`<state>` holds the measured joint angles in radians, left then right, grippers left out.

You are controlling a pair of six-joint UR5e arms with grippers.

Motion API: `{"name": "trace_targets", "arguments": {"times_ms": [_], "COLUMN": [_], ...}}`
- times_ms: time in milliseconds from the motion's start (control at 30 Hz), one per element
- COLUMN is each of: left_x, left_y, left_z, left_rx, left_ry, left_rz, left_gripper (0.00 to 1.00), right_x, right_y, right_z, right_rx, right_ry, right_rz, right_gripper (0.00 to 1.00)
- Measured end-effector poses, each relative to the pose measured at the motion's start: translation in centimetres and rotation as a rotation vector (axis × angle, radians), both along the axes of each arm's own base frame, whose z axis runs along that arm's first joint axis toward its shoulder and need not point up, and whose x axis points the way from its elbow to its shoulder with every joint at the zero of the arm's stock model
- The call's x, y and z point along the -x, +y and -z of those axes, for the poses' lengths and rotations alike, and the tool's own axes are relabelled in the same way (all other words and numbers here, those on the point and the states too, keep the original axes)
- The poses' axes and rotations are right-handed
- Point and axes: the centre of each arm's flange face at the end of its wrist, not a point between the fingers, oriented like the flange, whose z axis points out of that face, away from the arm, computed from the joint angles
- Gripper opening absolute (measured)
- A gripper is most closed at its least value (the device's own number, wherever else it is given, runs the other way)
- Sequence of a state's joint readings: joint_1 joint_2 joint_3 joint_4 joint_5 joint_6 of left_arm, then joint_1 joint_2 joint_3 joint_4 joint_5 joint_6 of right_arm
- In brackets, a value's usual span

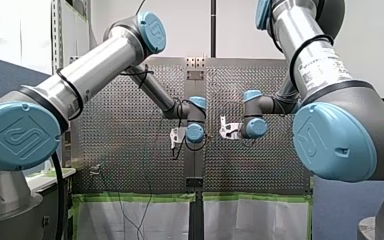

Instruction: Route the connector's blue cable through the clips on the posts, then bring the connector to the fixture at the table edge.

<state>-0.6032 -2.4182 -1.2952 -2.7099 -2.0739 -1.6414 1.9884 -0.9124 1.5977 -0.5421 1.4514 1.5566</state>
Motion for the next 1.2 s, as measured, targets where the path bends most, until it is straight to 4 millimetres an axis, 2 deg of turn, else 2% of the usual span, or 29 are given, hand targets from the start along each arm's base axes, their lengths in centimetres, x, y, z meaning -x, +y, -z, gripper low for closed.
{"name": "trace_targets", "arguments": {"times_ms": [333, 633, 767, 1000, 1200], "left_x": [-2.0, -2.2, -2.0, -1.7, -1.8], "left_y": [0.8, 0.8, 0.5, 0.1, 0.1], "left_z": [-0.3, -0.2, -0.2, -0.2, -0.2], "left_rx": [-0.011, -0.024, -0.025, -0.027, -0.026], "left_ry": [0.018, 0.026, 0.027, 0.027, 0.024], "left_rz": [-0.015, 0.001, 0.011, 0.021, 0.019], "left_gripper": [0.00, 0.00, 0.00, 0.00, 0.00], "right_x": [-0.4, -0.7, -0.9, -1.3, -1.5], "right_y": [-1.3, -1.8, -1.7, -1.5, -1.7], "right_z": [-0.8, -1.2, -0.7, 1.4, 1.7], "right_rx": [0.004, 0.003, -0.003, -0.024, -0.021], "right_ry": [-0.006, -0.009, -0.005, 0.011, 0.006], "right_rz": [0.003, 0.002, -0.003, -0.009, -0.012], "right_gripper": [0.02, 0.02, 0.02, 0.02, 0.02]}}
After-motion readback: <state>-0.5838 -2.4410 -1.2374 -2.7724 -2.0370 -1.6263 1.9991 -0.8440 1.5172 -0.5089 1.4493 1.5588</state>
